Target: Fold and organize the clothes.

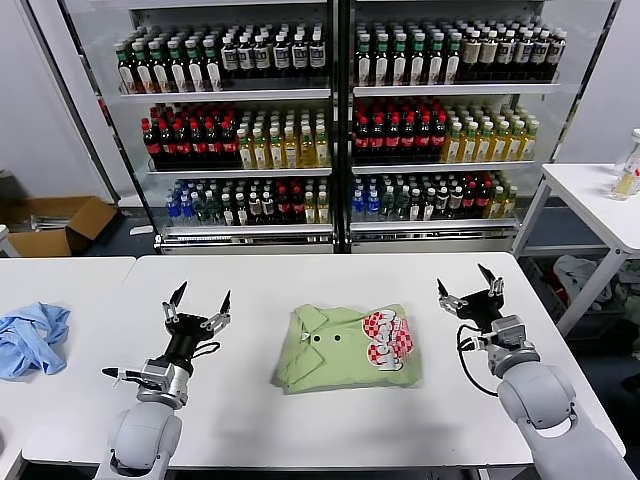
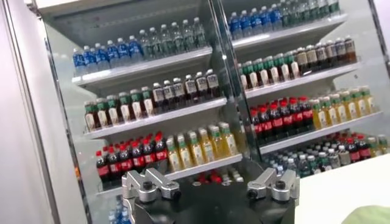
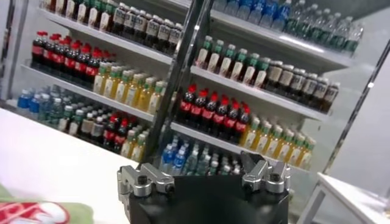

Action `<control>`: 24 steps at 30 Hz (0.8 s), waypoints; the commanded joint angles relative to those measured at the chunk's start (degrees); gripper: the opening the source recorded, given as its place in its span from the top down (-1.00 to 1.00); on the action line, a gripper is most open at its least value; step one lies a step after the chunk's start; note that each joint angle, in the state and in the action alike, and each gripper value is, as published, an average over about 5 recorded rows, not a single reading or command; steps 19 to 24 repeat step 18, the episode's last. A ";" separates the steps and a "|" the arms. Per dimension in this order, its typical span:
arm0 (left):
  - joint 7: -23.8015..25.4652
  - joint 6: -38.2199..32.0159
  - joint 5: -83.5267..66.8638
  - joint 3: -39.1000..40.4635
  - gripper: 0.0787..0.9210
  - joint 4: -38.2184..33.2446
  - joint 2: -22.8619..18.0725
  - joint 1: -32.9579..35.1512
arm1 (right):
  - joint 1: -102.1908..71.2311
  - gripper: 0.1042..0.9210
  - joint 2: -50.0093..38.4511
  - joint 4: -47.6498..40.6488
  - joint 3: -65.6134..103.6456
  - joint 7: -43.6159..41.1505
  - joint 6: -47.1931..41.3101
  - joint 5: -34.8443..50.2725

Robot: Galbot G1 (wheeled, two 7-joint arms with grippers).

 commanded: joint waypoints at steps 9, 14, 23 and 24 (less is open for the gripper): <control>-0.63 0.13 -2.34 -0.07 -0.77 -1.08 0.04 -0.80 | -0.96 -0.76 0.76 -2.14 1.57 1.35 6.80 -7.92; -2.09 1.16 -1.84 -0.82 -0.77 -1.45 0.08 -1.10 | -2.12 -0.76 0.62 -1.81 2.10 1.16 6.79 -7.78; -2.10 1.18 -1.33 -0.93 -0.77 -1.64 -0.32 -1.36 | -3.13 -0.76 0.56 -1.61 2.37 1.02 6.71 -7.91; -2.10 1.18 -1.33 -0.93 -0.77 -1.64 -0.32 -1.36 | -3.13 -0.76 0.56 -1.61 2.37 1.02 6.71 -7.91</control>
